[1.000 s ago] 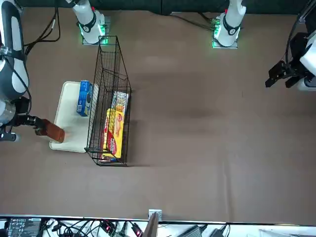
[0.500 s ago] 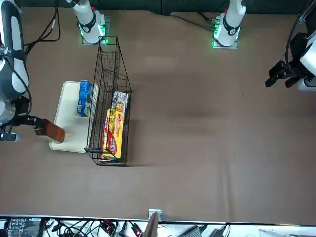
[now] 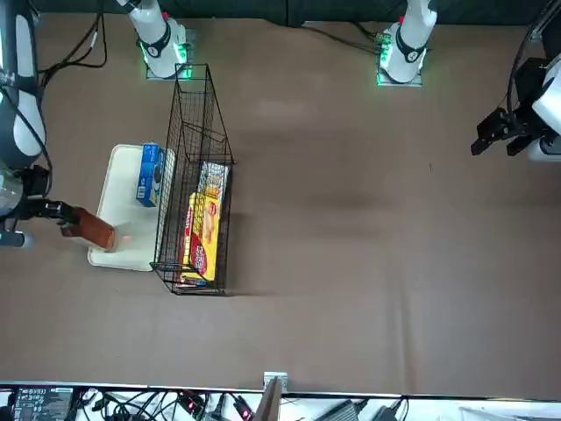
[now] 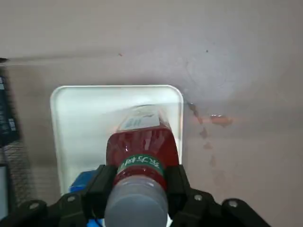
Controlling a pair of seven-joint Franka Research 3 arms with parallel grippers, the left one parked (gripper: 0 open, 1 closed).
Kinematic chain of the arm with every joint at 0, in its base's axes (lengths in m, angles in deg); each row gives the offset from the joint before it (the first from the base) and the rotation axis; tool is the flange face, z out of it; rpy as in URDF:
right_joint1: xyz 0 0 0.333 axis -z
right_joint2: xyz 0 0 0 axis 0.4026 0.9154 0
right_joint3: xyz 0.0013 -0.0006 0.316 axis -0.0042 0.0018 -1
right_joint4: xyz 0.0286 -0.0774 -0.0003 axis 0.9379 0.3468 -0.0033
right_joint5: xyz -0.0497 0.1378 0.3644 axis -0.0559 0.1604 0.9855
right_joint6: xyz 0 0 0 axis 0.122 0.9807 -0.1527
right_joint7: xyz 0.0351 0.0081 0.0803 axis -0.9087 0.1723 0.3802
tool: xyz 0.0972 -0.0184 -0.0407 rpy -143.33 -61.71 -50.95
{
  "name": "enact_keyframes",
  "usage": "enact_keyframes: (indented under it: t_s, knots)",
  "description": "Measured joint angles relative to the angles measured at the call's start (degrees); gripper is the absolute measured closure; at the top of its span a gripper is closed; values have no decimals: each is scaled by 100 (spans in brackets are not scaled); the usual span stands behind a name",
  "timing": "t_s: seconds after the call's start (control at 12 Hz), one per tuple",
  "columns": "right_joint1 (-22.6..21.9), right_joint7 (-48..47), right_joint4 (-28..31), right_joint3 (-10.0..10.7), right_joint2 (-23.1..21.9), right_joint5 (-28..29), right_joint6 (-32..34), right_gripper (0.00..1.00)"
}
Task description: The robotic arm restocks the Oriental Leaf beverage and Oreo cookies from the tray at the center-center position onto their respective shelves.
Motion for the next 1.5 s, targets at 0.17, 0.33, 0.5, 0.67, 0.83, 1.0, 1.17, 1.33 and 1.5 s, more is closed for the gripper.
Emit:
enact_keyframes:
  t_s: [0.17, 0.33, 0.5, 0.67, 0.83, 1.0, 1.17, 1.33, 1.5]
  knots:
    - [-3, 0, -112, -13, -124, 175, 214, 42]
    - [-13, 0, -219, -23, -238, 246, 398, 42]
    - [-44, 0, -286, -24, -363, 356, 548, 42]
    - [-76, 0, -331, -25, -518, 640, 710, 42]
    - [-89, 0, -375, -26, -763, 1287, 1160, 42]
    - [-91, 0, -382, -26, -911, 1567, 1558, 42]
    - [-85, 0, -389, -11, -1050, 1722, 1878, 42]
    - [-78, 0, -398, 9, -1203, 1792, 2167, 42]
    - [-72, 0, -401, 26, -1374, 1824, 2460, 42]
